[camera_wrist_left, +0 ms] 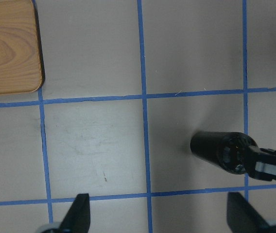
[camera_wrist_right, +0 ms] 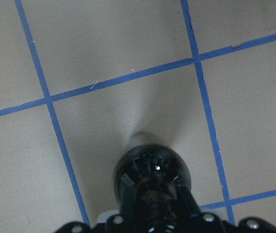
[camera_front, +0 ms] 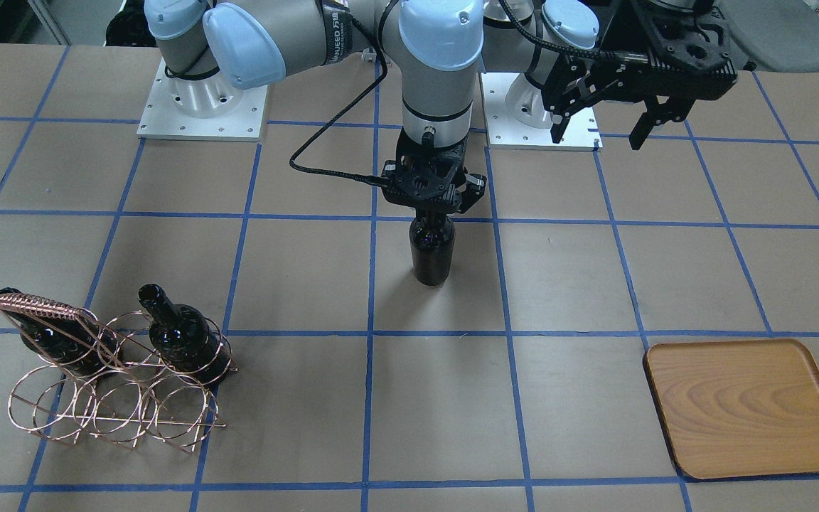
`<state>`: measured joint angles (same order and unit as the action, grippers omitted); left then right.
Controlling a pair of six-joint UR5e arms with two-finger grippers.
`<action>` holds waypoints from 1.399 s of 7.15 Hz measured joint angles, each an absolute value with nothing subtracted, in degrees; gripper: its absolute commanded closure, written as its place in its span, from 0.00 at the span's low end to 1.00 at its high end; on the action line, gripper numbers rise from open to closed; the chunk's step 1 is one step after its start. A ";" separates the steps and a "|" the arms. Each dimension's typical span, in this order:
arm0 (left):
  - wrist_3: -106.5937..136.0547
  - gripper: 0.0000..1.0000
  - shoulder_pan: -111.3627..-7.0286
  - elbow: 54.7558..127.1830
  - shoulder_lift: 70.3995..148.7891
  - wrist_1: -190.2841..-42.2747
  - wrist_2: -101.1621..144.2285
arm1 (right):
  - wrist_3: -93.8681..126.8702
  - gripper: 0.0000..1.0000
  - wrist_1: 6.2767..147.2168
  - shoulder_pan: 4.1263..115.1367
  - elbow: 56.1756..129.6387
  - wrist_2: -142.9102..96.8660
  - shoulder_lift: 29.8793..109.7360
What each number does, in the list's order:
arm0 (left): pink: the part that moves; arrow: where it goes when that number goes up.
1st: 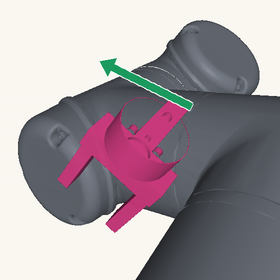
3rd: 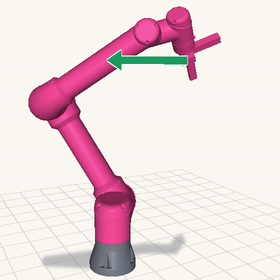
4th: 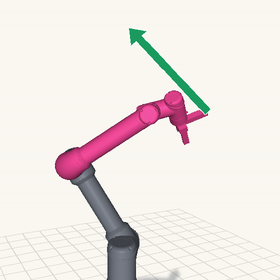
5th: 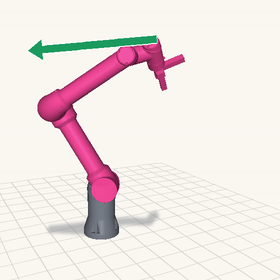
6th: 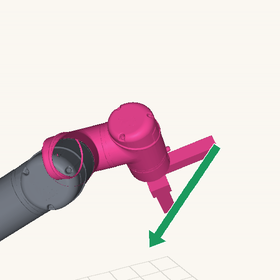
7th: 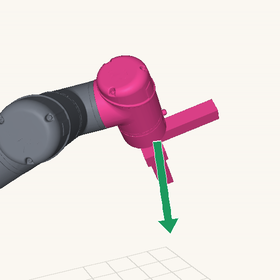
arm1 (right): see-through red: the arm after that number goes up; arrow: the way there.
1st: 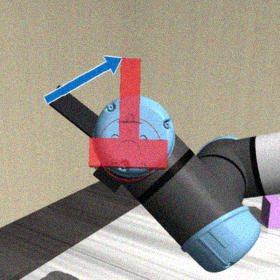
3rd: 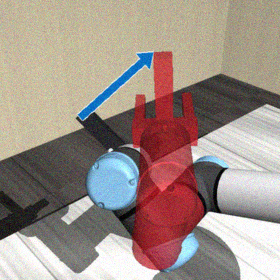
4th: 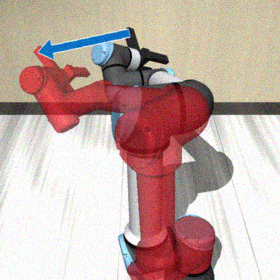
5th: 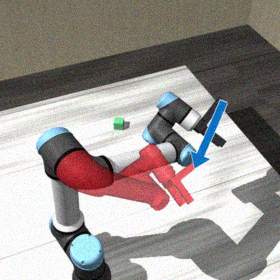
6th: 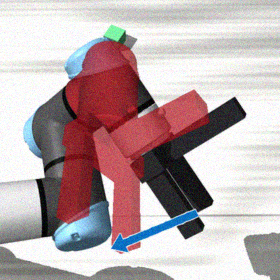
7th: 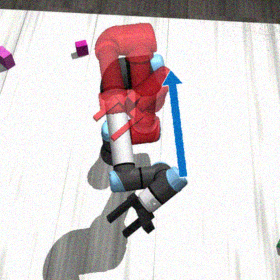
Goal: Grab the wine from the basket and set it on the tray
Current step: 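Carry the bottle toward the table center and stand it upright, then open the right gripper and withdraw it back over the rack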
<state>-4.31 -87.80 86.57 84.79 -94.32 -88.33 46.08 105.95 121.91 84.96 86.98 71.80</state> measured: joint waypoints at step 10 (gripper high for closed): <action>4.02 0.00 -88.72 87.14 84.65 -95.02 -87.67 | 25.63 0.00 106.98 108.74 83.37 95.08 77.29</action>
<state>4.02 -88.72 87.14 84.65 -95.02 -87.67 25.63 106.98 108.74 83.37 95.08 77.29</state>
